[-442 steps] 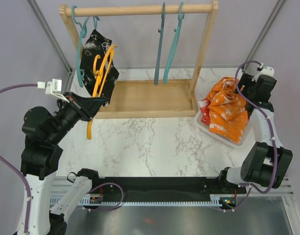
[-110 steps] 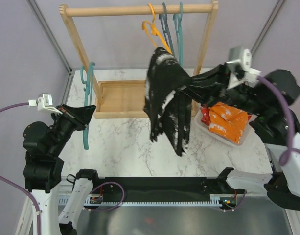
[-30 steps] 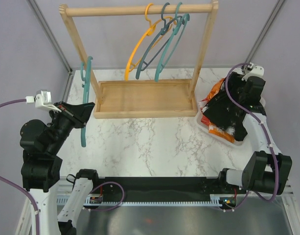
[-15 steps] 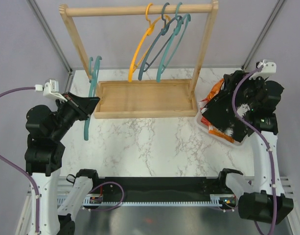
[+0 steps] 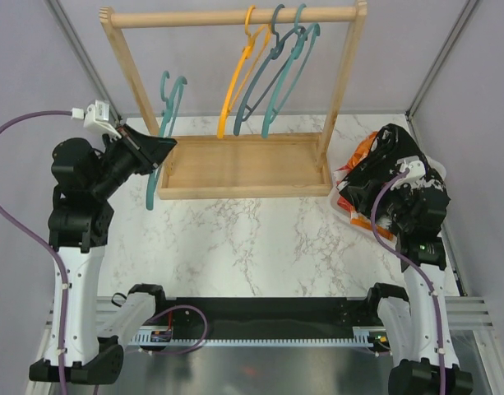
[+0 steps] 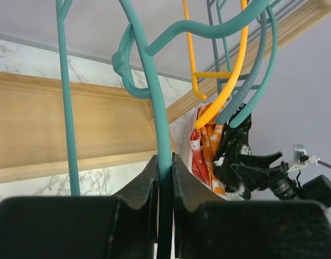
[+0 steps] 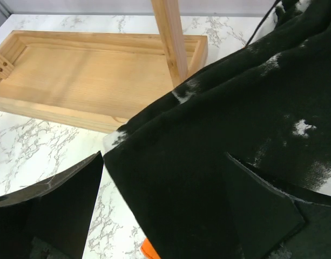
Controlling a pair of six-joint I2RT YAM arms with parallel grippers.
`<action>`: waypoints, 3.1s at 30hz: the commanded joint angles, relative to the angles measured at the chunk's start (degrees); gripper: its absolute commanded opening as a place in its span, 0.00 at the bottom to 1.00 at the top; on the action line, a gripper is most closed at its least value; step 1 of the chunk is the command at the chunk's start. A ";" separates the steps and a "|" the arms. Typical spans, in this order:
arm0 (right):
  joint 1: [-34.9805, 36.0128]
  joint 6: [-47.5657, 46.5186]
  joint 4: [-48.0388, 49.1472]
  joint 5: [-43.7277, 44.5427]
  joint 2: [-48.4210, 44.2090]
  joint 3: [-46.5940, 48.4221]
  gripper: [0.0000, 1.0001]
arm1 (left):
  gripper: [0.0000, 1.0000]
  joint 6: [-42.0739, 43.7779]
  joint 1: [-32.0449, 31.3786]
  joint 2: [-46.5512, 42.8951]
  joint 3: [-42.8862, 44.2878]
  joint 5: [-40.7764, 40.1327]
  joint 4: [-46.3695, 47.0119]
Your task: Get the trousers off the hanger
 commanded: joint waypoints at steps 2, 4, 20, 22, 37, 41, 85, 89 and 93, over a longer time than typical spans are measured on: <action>-0.25 -1.50 4.47 -4.00 -3.84 -0.46 0.98 | 0.02 -2.72 -0.20 4.33 5.33 4.53 8.44; -0.25 -1.24 4.30 -3.56 -3.58 -0.47 0.98 | 0.02 -3.51 -0.64 7.41 7.09 5.41 9.77; -0.51 -2.47 3.60 -0.92 -5.16 -0.29 0.98 | 0.02 -6.94 -7.05 31.39 28.98 8.49 16.36; -0.69 -2.38 3.51 -0.92 -5.34 -0.29 0.98 | 0.02 -7.73 -8.02 33.25 31.17 8.31 16.63; -1.83 -2.20 3.51 -1.27 -5.60 -0.29 0.98 | 0.02 -8.09 -10.66 40.20 32.51 4.62 17.07; -1.92 -2.29 3.51 -1.36 -5.69 -0.29 0.98 | 0.14 -7.30 -10.84 39.06 30.31 4.36 17.15; -3.94 1.93 -2.64 33.23 -4.11 3.84 0.98 | 1.00 23.64 -10.75 -25.62 -30.51 -35.72 6.26; -3.94 1.49 -4.58 40.64 -3.84 5.07 0.98 | 1.00 23.73 -10.75 -27.82 -33.41 -36.07 5.82; -3.94 1.31 -6.24 44.60 -3.49 6.12 0.98 | 1.00 23.55 -10.84 -29.67 -35.17 -36.25 5.29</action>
